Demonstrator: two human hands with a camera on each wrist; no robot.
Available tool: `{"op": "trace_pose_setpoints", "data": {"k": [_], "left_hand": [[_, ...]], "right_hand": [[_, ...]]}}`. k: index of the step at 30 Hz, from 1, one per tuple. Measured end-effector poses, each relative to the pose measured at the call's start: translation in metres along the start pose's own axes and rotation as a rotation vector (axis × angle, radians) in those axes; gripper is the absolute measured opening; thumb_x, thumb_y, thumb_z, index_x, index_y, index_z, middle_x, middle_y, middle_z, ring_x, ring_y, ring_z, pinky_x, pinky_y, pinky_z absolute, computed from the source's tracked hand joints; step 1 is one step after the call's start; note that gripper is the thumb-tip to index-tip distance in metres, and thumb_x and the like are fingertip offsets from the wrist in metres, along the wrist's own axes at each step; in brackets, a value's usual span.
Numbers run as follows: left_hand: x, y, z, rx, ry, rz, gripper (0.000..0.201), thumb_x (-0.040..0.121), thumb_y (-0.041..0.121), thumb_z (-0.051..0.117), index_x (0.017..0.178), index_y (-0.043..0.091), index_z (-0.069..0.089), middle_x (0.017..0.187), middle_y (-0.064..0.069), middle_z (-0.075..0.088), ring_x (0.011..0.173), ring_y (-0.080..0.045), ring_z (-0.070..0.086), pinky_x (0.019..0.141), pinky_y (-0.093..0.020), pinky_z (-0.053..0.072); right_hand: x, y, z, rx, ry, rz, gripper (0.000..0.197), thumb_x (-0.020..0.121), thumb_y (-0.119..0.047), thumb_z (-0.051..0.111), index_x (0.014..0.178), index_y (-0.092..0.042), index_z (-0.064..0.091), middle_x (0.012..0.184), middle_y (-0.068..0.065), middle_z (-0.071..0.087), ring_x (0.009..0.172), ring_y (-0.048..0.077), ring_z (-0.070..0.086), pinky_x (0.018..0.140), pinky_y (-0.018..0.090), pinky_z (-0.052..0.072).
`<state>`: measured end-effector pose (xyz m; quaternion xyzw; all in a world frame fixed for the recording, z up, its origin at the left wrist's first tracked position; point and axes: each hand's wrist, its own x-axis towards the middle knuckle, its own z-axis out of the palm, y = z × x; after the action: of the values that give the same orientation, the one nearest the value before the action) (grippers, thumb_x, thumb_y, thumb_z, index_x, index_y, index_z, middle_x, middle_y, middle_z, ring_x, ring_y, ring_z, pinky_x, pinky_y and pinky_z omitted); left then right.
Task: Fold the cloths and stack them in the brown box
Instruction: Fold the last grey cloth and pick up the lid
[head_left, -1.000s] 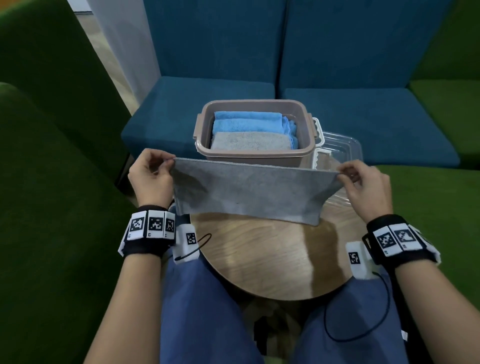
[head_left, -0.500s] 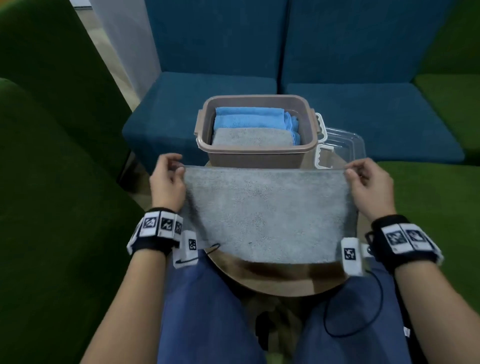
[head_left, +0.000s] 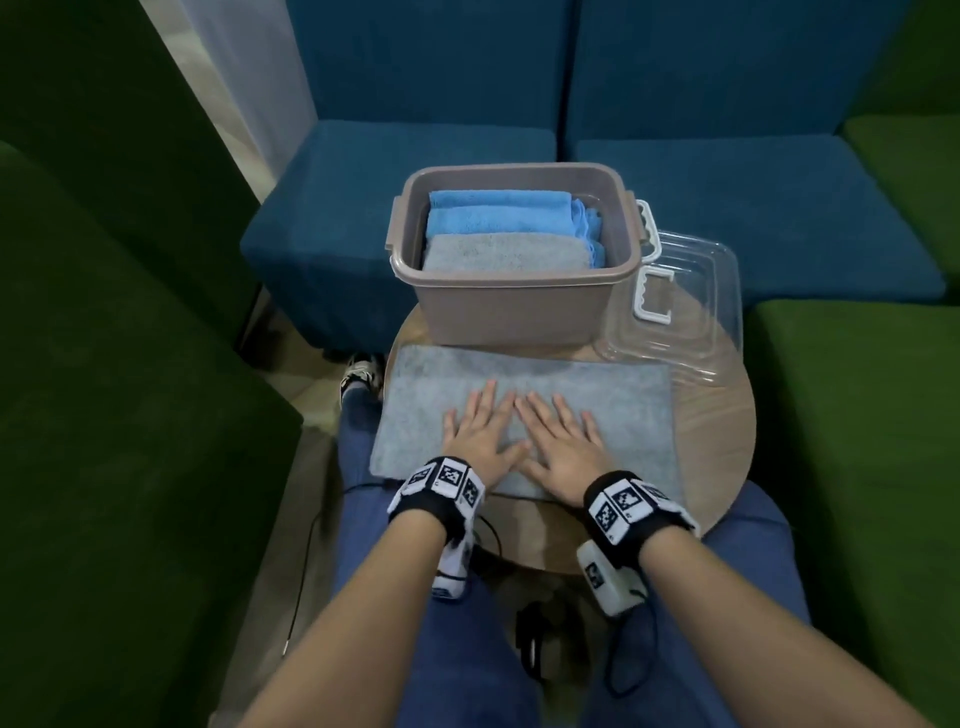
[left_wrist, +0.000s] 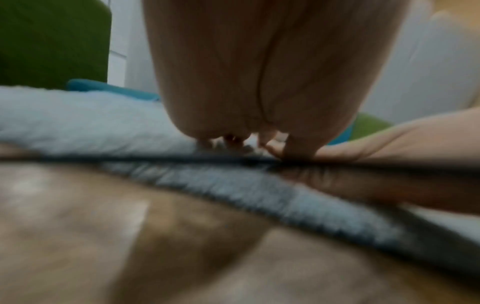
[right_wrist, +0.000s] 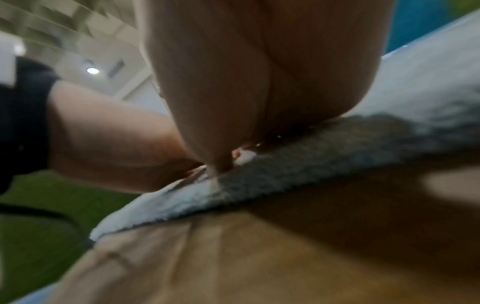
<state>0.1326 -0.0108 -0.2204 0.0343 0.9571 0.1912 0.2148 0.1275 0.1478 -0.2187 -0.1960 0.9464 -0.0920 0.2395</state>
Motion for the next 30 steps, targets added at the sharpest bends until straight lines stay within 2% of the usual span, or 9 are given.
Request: {"op": "trace_pose_setpoints", "data": {"k": [2, 5, 12, 15, 18, 21, 24, 27, 30], "left_hand": [[-0.004, -0.022, -0.001, 0.076, 0.010, -0.018, 0.084, 0.092, 0.066, 0.038, 0.152, 0.034, -0.011, 0.158, 0.005, -0.025, 0.147, -0.018, -0.020, 0.115, -0.047, -0.015], [-0.007, -0.048, -0.011, 0.097, 0.004, -0.100, 0.102, 0.081, 0.079, 0.041, 0.151, 0.034, -0.018, 0.156, 0.003, -0.030, 0.145, -0.022, -0.024, 0.114, -0.048, -0.016], [-0.015, -0.078, -0.024, -0.023, 0.031, -0.226, 0.131, 0.058, 0.088, 0.056, 0.147, 0.036, -0.025, 0.151, 0.006, -0.040, 0.142, -0.025, -0.031, 0.113, -0.059, -0.009], [-0.022, -0.089, -0.024, -0.161, 0.082, -0.330, 0.138, 0.046, 0.087, 0.060, 0.145, 0.043, -0.025, 0.156, -0.003, -0.031, 0.146, -0.030, -0.020, 0.115, -0.060, -0.004], [-0.029, -0.092, -0.022, -0.322, 0.113, -0.388, 0.136, 0.051, 0.076, 0.072, 0.144, 0.048, -0.022, 0.159, -0.015, -0.008, 0.147, -0.036, -0.001, 0.116, -0.058, 0.008], [-0.029, -0.090, -0.022, -0.440, 0.108, -0.383, 0.137, 0.052, 0.067, 0.078, 0.144, 0.049, -0.021, 0.151, -0.020, 0.013, 0.139, -0.043, 0.021, 0.114, -0.057, 0.023], [-0.026, -0.090, -0.022, -0.459, 0.098, -0.386, 0.140, 0.048, 0.069, 0.079, 0.142, 0.051, -0.024, 0.150, -0.022, 0.017, 0.137, -0.045, 0.027, 0.113, -0.057, 0.027], [-0.026, -0.090, -0.023, -0.463, 0.093, -0.388, 0.141, 0.047, 0.070, 0.079, 0.140, 0.053, -0.026, 0.151, -0.023, 0.016, 0.138, -0.044, 0.026, 0.113, -0.056, 0.027], [-0.027, -0.089, -0.023, -0.466, 0.115, -0.376, 0.140, 0.049, 0.068, 0.078, 0.142, 0.051, -0.025, 0.151, -0.023, 0.018, 0.138, -0.042, 0.027, 0.113, -0.054, 0.028]], "right_hand": [[-0.009, 0.020, -0.004, -0.029, -0.012, -0.002, 0.073, 0.095, -0.067, 0.025, 0.151, -0.042, -0.014, 0.160, -0.015, -0.019, 0.148, 0.017, -0.018, 0.118, 0.048, -0.009], [-0.024, 0.050, -0.007, -0.051, -0.017, 0.054, 0.075, 0.093, -0.069, 0.026, 0.149, -0.046, -0.017, 0.159, -0.017, -0.022, 0.147, 0.018, -0.021, 0.117, 0.048, -0.012], [-0.040, 0.098, -0.013, 0.017, -0.038, 0.188, 0.087, 0.084, -0.077, 0.035, 0.144, -0.051, -0.023, 0.156, -0.018, -0.029, 0.146, 0.022, -0.026, 0.115, 0.060, -0.008], [-0.041, 0.099, -0.015, 0.039, -0.048, 0.204, 0.090, 0.081, -0.080, 0.035, 0.143, -0.052, -0.023, 0.155, -0.017, -0.031, 0.145, 0.027, -0.027, 0.114, 0.062, -0.009], [-0.042, 0.097, -0.018, 0.048, -0.056, 0.203, 0.090, 0.081, -0.079, 0.036, 0.144, -0.052, -0.023, 0.156, -0.016, -0.031, 0.145, 0.030, -0.026, 0.114, 0.063, -0.009], [-0.043, 0.079, -0.027, -0.032, -0.073, 0.270, 0.092, 0.088, -0.071, 0.040, 0.151, -0.039, -0.018, 0.158, -0.008, -0.027, 0.145, 0.032, -0.024, 0.114, 0.061, -0.009], [-0.029, 0.025, -0.034, -0.055, 0.082, 0.195, 0.086, 0.095, -0.058, 0.040, 0.155, -0.023, -0.010, 0.161, -0.002, -0.019, 0.148, 0.027, -0.018, 0.115, 0.055, -0.010], [-0.008, -0.042, -0.015, 0.087, 0.034, -0.002, 0.069, 0.102, -0.046, 0.029, 0.155, -0.027, -0.012, 0.160, -0.006, -0.023, 0.148, 0.027, -0.019, 0.114, 0.053, -0.014], [0.003, -0.070, 0.013, 0.028, -0.043, -0.019, 0.061, 0.104, -0.046, 0.017, 0.152, -0.034, -0.019, 0.157, -0.013, -0.029, 0.144, 0.028, -0.029, 0.112, 0.056, -0.020]]}}
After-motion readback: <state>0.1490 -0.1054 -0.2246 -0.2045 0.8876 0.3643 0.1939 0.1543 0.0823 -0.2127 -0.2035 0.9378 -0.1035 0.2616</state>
